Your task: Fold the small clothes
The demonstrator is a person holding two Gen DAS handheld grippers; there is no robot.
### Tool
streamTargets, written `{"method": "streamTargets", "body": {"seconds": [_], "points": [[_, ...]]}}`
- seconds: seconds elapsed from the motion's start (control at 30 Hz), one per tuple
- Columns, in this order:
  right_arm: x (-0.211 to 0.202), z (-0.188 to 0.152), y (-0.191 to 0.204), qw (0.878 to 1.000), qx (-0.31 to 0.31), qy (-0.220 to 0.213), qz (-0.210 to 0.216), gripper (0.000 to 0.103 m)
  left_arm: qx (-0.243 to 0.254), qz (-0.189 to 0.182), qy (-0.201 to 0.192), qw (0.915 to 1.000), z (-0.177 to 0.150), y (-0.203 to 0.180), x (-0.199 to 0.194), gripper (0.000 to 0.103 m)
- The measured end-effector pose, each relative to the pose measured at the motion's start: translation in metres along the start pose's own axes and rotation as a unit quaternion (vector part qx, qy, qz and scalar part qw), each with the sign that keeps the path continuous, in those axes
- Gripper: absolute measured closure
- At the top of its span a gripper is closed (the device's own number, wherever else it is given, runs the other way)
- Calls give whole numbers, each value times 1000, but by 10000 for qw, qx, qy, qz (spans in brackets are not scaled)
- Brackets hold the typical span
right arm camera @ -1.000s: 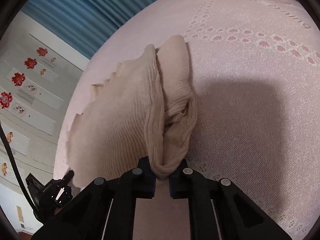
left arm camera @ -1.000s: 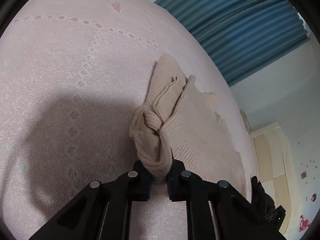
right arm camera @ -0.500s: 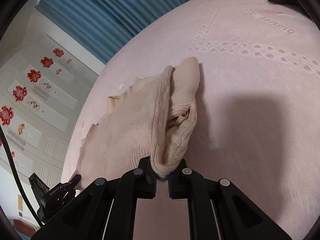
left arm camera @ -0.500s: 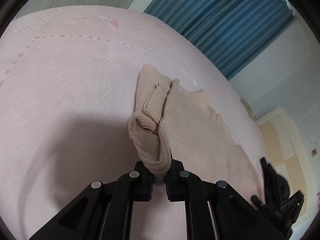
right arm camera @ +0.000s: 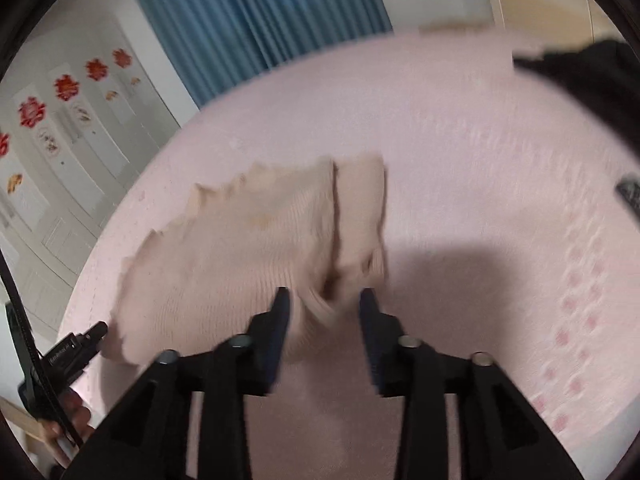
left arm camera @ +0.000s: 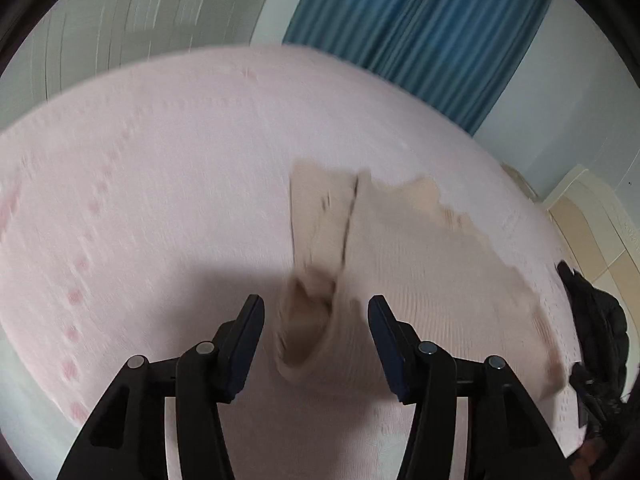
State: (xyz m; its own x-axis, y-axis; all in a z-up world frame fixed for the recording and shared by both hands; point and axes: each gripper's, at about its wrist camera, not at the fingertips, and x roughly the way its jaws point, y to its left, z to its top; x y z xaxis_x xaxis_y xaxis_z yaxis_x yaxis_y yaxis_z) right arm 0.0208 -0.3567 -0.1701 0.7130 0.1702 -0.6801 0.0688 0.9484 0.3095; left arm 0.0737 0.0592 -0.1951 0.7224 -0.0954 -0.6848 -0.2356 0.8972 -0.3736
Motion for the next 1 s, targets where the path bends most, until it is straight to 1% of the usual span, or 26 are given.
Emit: {"method": "streamTargets", "body": {"seconds": [0.03, 0.1, 0.13, 0.2, 0.27, 0.3, 0.37, 0.4, 0.43, 0.5, 0.53, 0.57, 0.6, 0.63, 0.67, 0.7, 0.77, 0.83, 0.9, 0.93, 0.97, 1.0], "points": [[-3, 6, 2, 9999, -28, -137, 27, 56, -15, -60, -35, 10000, 5, -1, -1, 51], [-5, 19, 7, 9995, 3, -304, 46, 56, 59, -234, -3, 9997, 24, -9, 4, 51], [-1, 29, 10, 9994, -16, -330, 44, 56, 96, -251, -8, 9996, 33, -13, 6, 51], [13, 48, 17, 9994, -78, -333, -98, 56, 190, -303, -61, 9993, 48, -24, 12, 51], [30, 69, 26, 9990, -105, -335, -266, 56, 395, -341, -98, 9986, 61, -37, 23, 51], [40, 79, 30, 9991, -92, -303, -280, 56, 486, -355, -77, 9982, 69, -43, 34, 51], [59, 98, 39, 9994, -92, -299, -135, 56, 638, -429, 159, 9969, 82, -55, 61, 51], [68, 104, 41, 9995, -81, -296, -110, 56, 661, -388, 307, 9966, 88, -59, 78, 51], [78, 111, 44, 9995, -71, -261, -154, 57, 640, -341, 384, 9966, 88, -59, 88, 52], [102, 117, 44, 9990, -82, -130, -418, 57, 497, -326, 515, 9969, 85, -55, 108, 54], [111, 117, 42, 9987, -45, -90, -495, 57, 467, -320, 533, 9970, 81, -52, 112, 57], [122, 113, 36, 9985, 36, -30, -537, 57, 513, -285, 545, 9968, 76, -51, 115, 64], [131, 108, 32, 9984, 112, 53, -554, 57, 622, -206, 535, 9964, 74, -50, 117, 73], [142, 104, 26, 9974, 216, 233, -641, 60, 752, -108, 494, 9959, 74, -51, 119, 79], [155, 103, 21, 9951, 328, 527, -764, 64, 830, -83, 460, 9955, 76, -53, 121, 90], [159, 101, 18, 9945, 390, 613, -750, 64, 847, -178, 436, 9953, 77, -53, 120, 95], [163, 103, 14, 9954, 440, 559, -645, 64, 839, -214, 343, 9957, 79, -52, 116, 96], [167, 105, 15, 9958, 316, 597, -623, 64, 843, -190, 116, 9962, 81, -52, 111, 96], [174, 105, 17, 9949, 242, 659, -730, 69, 782, -234, -6, 9967, 83, -52, 108, 97], [177, 104, 17, 9946, 209, 674, -762, 75, 759, -219, -53, 9969, 84, -52, 106, 97], [179, 105, 18, 9948, 146, 664, -762, 92, 753, -181, -93, 9970, 84, -53, 106, 97], [179, 105, 19, 9957, 107, 648, -648, 97, 742, -160, -125, 9970, 85, -53, 106, 97]]}}
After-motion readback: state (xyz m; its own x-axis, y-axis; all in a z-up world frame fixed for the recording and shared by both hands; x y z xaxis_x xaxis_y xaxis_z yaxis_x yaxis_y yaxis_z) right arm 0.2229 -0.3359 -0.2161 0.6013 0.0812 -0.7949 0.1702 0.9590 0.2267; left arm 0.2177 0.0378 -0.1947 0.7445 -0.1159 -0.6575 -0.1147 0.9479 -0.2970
